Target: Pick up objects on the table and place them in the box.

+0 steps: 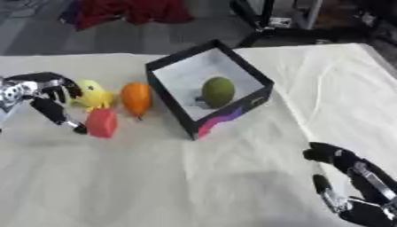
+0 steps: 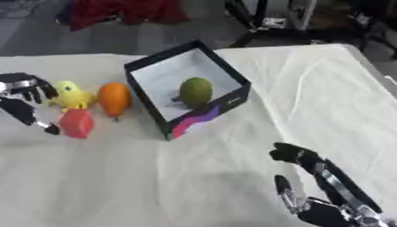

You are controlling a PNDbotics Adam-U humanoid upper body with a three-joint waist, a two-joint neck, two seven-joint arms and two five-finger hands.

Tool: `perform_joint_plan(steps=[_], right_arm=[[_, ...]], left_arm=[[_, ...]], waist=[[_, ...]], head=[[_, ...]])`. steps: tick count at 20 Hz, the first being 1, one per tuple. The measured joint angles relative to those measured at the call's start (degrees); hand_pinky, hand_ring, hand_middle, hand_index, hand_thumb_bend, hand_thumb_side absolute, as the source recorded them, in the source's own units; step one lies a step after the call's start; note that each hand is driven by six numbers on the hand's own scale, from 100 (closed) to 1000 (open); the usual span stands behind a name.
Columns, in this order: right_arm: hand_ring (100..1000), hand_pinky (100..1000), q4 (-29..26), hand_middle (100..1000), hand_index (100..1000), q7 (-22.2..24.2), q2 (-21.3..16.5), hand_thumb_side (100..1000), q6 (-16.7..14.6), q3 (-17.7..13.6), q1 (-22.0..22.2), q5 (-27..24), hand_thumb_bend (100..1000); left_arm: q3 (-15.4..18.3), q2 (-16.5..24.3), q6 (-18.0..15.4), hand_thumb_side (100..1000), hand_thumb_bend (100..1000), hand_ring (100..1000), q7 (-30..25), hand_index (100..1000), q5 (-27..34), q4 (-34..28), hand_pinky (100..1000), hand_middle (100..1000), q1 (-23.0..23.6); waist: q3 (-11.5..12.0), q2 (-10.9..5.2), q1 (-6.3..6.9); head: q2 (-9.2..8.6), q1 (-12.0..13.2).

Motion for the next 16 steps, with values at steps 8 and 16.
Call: perform_joint_plan(steps=[8,16], right_arm=[[825,886,0.3,780,916,-0.1,0.0,371,0.1,-0.1,0.0,0.1,100],[825,884,0.3,780,915,-0.3,0.0,370,0.2,-0.1,0.0,0.1,100]], left_arm=[[-0.4,-2.3,-0.7,379,768,691,3.0,825,-0.5,1.6,747,722,-0.7],[-1.5,-3.7,-1.5,354,724,691,3.9,824,-1.2,2.4,748,721,-1.7]], waist=[[0.0,0.00,0.00],[0.0,0.00,0.00]], head=[[0.00,-0.4],[0.00,-0.4]])
